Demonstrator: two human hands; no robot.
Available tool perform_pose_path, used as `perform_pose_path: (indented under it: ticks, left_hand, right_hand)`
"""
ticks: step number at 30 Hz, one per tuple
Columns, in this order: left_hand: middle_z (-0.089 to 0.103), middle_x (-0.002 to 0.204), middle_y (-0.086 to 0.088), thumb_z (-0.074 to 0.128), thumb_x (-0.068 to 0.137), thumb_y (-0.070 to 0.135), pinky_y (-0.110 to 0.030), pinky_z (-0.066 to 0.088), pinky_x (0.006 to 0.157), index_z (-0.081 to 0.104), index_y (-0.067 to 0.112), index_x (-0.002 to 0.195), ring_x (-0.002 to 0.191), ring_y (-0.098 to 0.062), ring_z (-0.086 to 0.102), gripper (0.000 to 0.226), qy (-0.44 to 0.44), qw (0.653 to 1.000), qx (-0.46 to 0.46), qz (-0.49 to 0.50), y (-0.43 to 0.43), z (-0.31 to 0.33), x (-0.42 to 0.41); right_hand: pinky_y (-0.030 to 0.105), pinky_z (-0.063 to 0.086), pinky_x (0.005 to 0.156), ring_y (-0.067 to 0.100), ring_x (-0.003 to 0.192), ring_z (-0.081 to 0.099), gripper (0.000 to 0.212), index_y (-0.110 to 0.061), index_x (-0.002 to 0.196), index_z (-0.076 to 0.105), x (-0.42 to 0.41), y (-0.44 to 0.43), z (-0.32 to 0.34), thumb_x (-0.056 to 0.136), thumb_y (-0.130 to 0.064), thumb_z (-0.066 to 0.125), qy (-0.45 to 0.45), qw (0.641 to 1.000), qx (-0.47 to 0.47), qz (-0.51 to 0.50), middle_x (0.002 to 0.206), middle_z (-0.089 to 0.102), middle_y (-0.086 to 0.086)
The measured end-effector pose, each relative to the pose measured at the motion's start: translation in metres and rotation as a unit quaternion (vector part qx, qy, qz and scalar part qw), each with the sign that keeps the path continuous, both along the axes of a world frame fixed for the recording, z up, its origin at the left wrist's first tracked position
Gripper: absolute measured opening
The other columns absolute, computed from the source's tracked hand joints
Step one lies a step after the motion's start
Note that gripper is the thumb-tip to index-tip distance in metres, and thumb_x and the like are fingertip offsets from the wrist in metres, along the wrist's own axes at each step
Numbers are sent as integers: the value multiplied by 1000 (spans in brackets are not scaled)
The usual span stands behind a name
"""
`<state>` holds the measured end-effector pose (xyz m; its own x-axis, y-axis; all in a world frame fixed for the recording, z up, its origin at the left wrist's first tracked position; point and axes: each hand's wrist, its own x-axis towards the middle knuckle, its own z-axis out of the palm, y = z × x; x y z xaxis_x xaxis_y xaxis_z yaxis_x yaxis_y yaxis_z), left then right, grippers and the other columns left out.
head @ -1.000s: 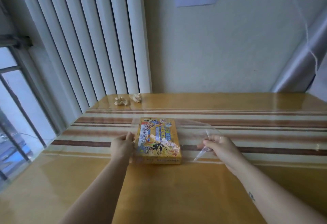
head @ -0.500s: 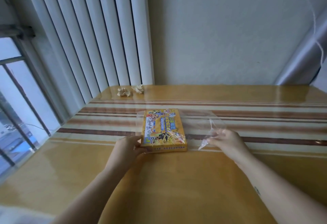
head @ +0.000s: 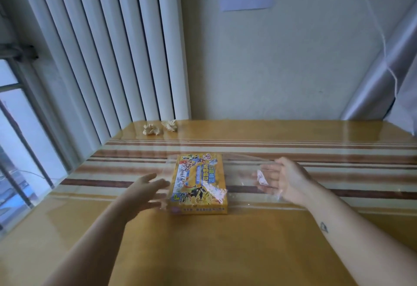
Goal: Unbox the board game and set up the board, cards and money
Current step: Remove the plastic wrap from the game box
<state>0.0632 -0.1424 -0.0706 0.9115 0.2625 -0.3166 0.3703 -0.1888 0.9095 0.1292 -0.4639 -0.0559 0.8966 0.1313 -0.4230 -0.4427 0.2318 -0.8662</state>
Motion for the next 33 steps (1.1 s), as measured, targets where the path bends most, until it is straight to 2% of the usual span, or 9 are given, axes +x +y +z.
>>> perform_pose_path:
  ticks: [5,10,13,16,20,22,26,29,33]
  left_hand:
    - [62,71,-10,55,93,36,-30,50,62,63,1,80,61,-21,57,39,63,961,270,9,-24,-12,35]
    - [50,65,-5,51,94,20,-28,37,53,48,9,72,59,-17,45,25,-56,973,195,107,-25,-23,42]
    - [57,72,-8,51,96,22,-35,44,58,50,8,77,64,-21,53,23,-109,973,143,142,-25,-23,44]
    - [63,78,-13,52,96,28,-49,52,67,51,10,79,73,-32,64,25,-139,971,96,170,-23,-18,44]
    - [64,79,-15,52,97,31,-52,53,66,51,8,81,72,-35,65,28,-178,962,31,206,-26,-7,41]
    - [62,75,-12,50,98,29,-42,54,54,49,7,82,62,-25,63,27,-204,955,-13,217,-27,-1,39]
    - [50,66,-6,49,99,22,-15,36,33,42,6,77,37,2,49,28,-248,943,-1,223,-32,11,39]
    - [55,70,-9,50,98,25,-23,44,41,44,7,80,43,0,53,27,-264,944,-13,196,-37,17,40]
    - [67,71,-7,50,98,24,-36,57,52,50,7,86,61,-20,68,21,-276,943,-113,149,-40,22,39]
  right_hand:
    - [43,52,78,28,69,61,63,-5,114,54,13,26,3,89,-62,43,51,995,8,82,112,66,24]
    - [46,56,70,39,93,61,69,12,118,55,16,34,-2,100,-44,18,98,974,206,-7,120,58,31]
    - [40,59,50,38,71,67,40,15,125,48,11,35,-4,97,-10,34,111,967,229,-2,101,61,34]
    - [35,59,50,30,63,67,48,7,125,52,10,41,-1,77,8,60,92,975,203,17,86,64,22]
    - [36,58,49,27,63,65,23,14,98,66,9,39,11,91,1,49,75,961,266,-2,77,67,21]
    - [35,57,47,27,64,63,39,16,86,68,12,32,12,99,-3,35,68,960,270,-31,67,66,24]
    - [18,46,37,14,41,57,16,6,98,60,10,38,20,93,7,45,-16,990,126,61,59,61,13]
    - [17,35,38,14,49,50,6,2,87,68,15,52,23,84,-2,64,-138,985,-41,97,84,66,26]
    - [19,36,44,22,56,54,53,5,89,73,18,53,23,57,-36,87,-220,955,-155,128,107,60,39]
